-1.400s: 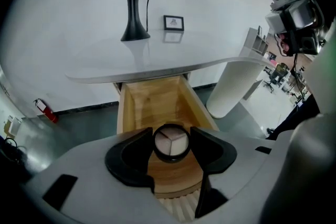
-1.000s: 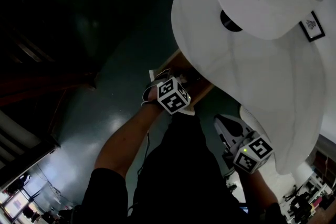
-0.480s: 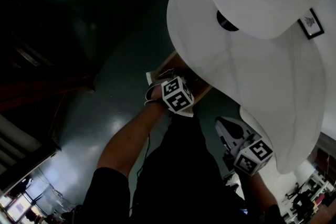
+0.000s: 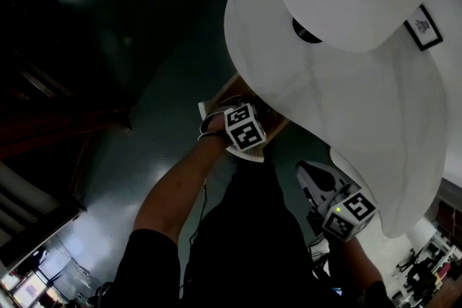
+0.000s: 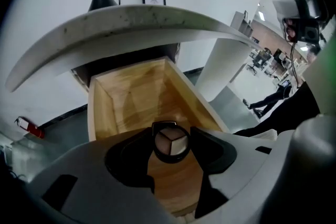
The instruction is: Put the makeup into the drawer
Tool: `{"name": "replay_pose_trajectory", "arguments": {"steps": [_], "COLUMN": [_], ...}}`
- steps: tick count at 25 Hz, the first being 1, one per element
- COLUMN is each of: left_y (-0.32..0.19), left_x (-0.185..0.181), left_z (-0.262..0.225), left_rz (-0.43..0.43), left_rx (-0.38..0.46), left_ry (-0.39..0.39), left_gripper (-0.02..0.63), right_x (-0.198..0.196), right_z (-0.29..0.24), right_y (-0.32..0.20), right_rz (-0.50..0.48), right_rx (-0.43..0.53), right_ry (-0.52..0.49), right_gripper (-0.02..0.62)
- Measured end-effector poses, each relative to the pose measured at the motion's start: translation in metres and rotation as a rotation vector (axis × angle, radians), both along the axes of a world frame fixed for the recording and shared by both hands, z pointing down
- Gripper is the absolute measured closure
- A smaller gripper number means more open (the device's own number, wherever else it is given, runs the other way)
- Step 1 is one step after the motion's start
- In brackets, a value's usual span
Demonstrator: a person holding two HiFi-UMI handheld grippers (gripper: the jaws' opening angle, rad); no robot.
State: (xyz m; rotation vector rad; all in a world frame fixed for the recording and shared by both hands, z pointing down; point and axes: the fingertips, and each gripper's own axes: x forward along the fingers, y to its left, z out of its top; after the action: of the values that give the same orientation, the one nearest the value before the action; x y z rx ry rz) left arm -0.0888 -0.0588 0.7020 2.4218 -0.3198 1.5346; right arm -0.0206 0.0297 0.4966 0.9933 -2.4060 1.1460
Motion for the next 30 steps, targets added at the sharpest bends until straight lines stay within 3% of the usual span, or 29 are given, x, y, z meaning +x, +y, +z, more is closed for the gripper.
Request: {"name": "replay_pose_trajectory", "arguments": {"steps": [8, 13, 18, 24, 30], "left_y": [-0.003, 0.009, 0.018, 0.03, 0.029], "left_x": [0.004, 0.013, 0.01, 0.007, 0.015], "left_z": [0.009, 0.009, 0.018, 0.025, 0.035], "left_rz": [0.142, 0.3, 0.459, 0.601, 0.638], "left_rx": [0.013, 0.046, 0.089, 0.061, 0.047], "left_ry": [0.035, 0.062, 0.006, -0.025, -0.024], "left_gripper": [0.371, 0.371, 0.371, 0.371, 0.371], "right_x": [0.002, 0.004, 0.005, 0.005, 0.01], "right_z": [0.003, 0.005, 0.01, 0.012, 0.022], "right_y": [0.003, 0.004, 0.005, 0.008, 0.013], "right_rz": [0.009, 0.02, 0.023, 0.028, 0.032], "right_rx": [-0.007, -0.006, -0.012, -0.021, -0.035], "right_ry": [0.005, 0.004, 0.007, 0.012, 0.019], "right_gripper": [0.578, 0.578, 0.578, 0.578, 0.578]}}
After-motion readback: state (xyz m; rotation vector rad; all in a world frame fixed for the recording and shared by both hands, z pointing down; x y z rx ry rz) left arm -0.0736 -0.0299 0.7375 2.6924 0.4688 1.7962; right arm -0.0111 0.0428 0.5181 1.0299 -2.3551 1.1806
